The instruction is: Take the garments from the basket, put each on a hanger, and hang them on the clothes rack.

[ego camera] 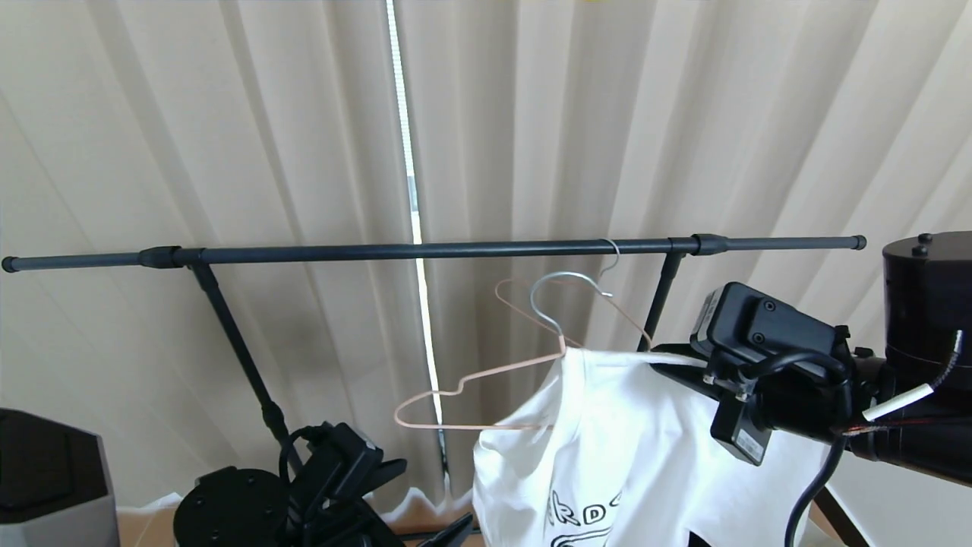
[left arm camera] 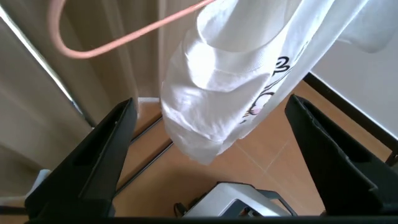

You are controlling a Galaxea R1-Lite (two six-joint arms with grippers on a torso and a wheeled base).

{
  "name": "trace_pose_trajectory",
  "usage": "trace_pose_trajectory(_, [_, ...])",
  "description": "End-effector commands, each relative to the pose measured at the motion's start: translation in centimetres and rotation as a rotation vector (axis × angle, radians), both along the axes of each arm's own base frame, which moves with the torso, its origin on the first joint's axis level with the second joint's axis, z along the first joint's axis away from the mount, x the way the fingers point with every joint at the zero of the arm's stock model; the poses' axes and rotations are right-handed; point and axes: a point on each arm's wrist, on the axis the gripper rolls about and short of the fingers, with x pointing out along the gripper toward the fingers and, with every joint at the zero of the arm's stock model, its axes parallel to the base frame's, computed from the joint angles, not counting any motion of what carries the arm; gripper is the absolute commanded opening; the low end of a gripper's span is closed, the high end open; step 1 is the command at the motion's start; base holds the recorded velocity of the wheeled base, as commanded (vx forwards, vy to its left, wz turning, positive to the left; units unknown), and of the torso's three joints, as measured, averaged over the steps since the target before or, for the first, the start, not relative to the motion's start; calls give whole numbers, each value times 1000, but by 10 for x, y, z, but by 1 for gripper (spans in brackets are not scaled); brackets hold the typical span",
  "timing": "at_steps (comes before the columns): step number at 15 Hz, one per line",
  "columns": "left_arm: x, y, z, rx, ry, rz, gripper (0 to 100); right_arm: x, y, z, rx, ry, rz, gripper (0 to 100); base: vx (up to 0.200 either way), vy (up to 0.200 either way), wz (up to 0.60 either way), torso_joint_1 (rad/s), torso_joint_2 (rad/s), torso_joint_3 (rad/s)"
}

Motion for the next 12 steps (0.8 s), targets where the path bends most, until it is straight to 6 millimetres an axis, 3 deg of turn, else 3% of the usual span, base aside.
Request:
trace_pose_trajectory(1, [3, -4, -5, 13, 6, 13, 100, -3, 4, -3, 3, 4, 22, 0, 0, 0, 0, 0, 0, 0])
trace_pose_trajectory(12, [30, -30, -13, -7, -50, 226, 100, -8, 19, -1, 117, -23, 49, 0, 0, 0, 0, 0, 0, 0])
